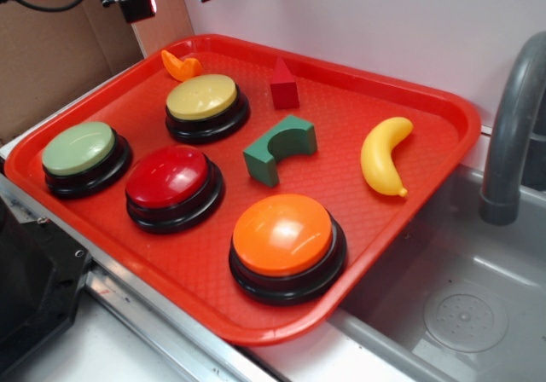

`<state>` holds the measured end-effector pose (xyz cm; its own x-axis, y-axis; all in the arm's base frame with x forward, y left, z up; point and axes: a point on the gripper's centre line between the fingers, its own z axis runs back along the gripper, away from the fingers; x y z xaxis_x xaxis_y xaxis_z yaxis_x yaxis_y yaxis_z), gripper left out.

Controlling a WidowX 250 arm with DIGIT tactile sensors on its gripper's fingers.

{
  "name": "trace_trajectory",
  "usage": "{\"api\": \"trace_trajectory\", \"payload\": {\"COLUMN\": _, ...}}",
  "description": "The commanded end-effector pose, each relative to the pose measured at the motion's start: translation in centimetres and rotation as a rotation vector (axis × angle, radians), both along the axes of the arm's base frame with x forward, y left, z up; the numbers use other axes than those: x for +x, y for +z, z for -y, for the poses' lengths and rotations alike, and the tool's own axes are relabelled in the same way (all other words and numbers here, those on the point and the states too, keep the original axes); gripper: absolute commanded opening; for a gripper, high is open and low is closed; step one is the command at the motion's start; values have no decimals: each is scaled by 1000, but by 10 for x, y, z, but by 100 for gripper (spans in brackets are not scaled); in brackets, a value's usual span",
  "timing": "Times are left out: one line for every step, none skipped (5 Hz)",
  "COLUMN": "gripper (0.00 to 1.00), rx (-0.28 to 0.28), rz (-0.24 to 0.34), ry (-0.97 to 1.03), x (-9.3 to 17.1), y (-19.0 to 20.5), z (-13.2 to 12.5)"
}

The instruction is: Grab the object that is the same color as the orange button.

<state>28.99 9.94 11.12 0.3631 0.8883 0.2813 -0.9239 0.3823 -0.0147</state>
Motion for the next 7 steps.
{"api": "trace_trajectory", "payload": {"gripper": 100, "rx": -31, "rz": 39, "ry": 95, "x": -13, "y": -28, "z": -34}}
{"api": "trace_trajectory", "payload": {"gripper": 100, "rx": -38, "rz": 28, "ry": 105, "x": -11, "y": -48, "z": -46}}
{"api": "trace_trajectory", "payload": {"gripper": 100, "rx": -44, "rz": 37, "ry": 93, "x": -1, "y": -54, "z": -48}}
{"api": "trace_trajectory", "payload": {"gripper": 100, "rx": -52, "rz": 57, "ry": 78, "x": -7, "y": -57, "z": -50}}
{"api": "trace_trajectory", "payload": {"gripper": 100, "rx": -59, "rz": 60, "ry": 55, "x": -3, "y": -57, "z": -48}}
{"api": "trace_trajectory", "payload": {"gripper": 39, "rx": -40, "rz": 38, "ry": 16, "x": -6, "y": -57, "z": -52}}
{"api": "trace_trajectory", "payload": {"gripper": 0, "rx": -22, "rz": 30, "ry": -18, "x": -5, "y": -57, "z": -53}}
